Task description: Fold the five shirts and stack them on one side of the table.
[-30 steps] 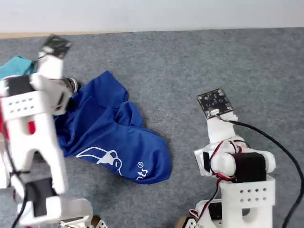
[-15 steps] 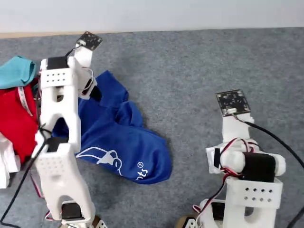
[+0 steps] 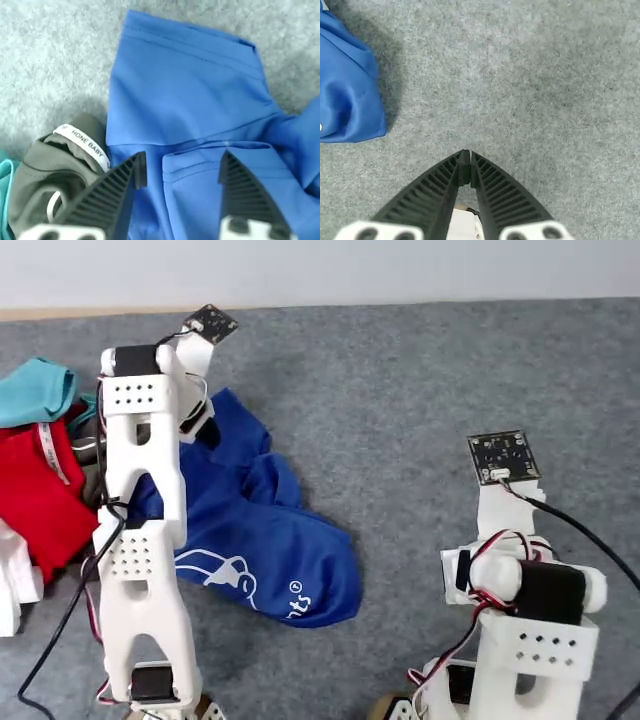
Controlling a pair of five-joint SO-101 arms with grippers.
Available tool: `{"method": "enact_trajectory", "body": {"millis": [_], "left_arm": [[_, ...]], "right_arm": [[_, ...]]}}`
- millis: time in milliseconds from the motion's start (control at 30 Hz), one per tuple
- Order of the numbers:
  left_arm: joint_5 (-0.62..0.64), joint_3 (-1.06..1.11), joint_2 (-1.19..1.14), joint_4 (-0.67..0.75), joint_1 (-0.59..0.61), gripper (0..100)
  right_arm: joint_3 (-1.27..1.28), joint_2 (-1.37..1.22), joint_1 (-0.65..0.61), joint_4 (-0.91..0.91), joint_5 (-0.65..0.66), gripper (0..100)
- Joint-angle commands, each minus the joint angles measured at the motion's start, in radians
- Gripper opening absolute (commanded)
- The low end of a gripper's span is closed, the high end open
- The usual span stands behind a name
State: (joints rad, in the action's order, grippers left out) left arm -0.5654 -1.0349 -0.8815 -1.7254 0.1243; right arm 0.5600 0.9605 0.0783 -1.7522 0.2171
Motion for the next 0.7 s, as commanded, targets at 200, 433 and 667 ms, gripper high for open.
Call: {"method": "enact_trajectory", "body": {"millis": [200,433,667], "left_arm": [[-0.038,-0.036,0.005,-0.026,-0.009,22],[-0.043,-0.041,-0.069,-0.026,0.018,22],[-0.043,-0.036,-0.083,-0.025,0.035,22]], "right_arm": [[-0.006,-0.008,0.013,-0.028,0.011,1.1],[-0.006,-0.008,0.013,-0.028,0.011,1.1],[-0.006,-0.008,0.013,-0.028,0.011,1.1]]}}
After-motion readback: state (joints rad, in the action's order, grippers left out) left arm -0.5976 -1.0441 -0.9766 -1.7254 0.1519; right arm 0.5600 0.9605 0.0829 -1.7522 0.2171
